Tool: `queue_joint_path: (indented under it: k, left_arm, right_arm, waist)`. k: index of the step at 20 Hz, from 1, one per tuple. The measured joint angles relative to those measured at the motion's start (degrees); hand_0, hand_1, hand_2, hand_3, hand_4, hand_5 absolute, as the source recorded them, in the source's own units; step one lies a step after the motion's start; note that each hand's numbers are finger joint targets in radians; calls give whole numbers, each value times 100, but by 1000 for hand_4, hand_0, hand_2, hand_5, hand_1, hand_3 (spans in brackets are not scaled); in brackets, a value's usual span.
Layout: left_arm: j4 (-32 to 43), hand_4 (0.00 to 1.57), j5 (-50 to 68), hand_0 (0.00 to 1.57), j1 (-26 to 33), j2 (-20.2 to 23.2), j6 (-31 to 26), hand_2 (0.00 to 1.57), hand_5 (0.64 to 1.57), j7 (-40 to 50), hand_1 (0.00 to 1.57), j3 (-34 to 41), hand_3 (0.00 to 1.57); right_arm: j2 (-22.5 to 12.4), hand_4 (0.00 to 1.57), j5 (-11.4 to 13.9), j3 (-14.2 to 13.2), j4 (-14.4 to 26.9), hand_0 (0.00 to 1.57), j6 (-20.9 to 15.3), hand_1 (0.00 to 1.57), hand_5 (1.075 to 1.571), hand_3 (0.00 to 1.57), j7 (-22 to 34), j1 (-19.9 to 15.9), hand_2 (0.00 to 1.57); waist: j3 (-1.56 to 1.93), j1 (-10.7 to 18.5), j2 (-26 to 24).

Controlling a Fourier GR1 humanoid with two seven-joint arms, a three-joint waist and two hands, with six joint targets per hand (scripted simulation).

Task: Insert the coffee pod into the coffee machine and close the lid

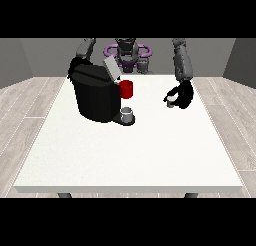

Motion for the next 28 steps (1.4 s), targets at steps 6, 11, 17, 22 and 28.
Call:
queue_joint_path:
  k: [6,11,17,22,28]
  left_arm:
    - [-216,593,-9,1342,-340,-9,-534,1397,1571,-168,1342,-104,1362]
    - [-407,545,-38,1256,-690,-47,-854,1331,1571,-33,1256,-150,1292]
    - [-671,545,-125,1256,-1028,-294,-1154,1331,1571,432,1256,-261,1292]
    - [-782,537,-175,1253,-1343,-348,-1346,1328,1571,692,1253,-256,1281]
    - [-848,512,-165,1272,-1795,-261,-1477,1307,1571,970,1272,-99,1244]
  right_arm:
    - [16,488,12,-65,364,0,-47,0,1571,0,11,-34,0]
    - [12,456,-19,-101,622,0,-80,0,1571,0,25,-153,0]
    - [-9,476,-121,-224,1067,0,20,0,1571,0,-300,-181,0]
    - [10,504,-149,-148,1088,0,-3,0,1571,0,-264,-241,0]
    - [-30,507,-137,-75,979,0,31,0,1571,0,-132,-360,0]
  waist:
    - [-2,148,-309]
    - [-2,167,-495]
    - [-1,202,-713]
    - [-2,96,-812]
    - [-3,-123,-787]
